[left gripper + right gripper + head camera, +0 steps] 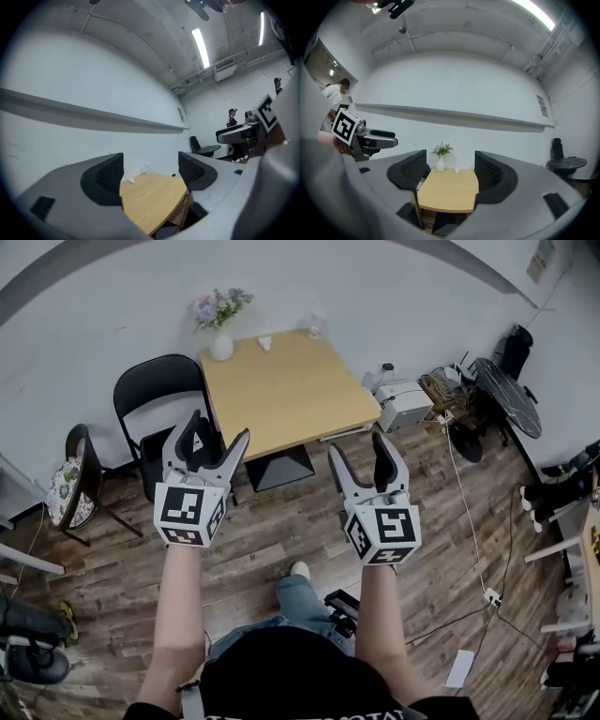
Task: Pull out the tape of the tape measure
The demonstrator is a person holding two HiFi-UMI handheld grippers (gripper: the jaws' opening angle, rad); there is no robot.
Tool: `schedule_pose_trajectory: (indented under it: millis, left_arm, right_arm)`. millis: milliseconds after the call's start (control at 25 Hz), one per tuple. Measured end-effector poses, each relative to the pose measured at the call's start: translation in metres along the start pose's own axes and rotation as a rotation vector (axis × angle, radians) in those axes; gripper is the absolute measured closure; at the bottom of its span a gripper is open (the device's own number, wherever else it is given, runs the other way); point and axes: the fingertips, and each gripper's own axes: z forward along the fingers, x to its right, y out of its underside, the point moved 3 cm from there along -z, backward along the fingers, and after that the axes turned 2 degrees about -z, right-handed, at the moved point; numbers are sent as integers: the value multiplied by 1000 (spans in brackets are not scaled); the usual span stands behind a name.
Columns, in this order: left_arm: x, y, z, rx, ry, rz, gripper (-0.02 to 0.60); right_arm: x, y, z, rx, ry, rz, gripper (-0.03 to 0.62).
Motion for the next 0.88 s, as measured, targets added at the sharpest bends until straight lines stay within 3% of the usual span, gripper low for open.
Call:
schedule_pose_trajectory:
  millis: [560,880]
  left_arm:
    - [-3,27,175,-58,-105,-4,230]
    - [-11,46,226,-88,-121,3,230]
  right_arm:
    - [141,23,145,-30,-95,-8,278]
    - [162,49,197,-50,-138,8,278]
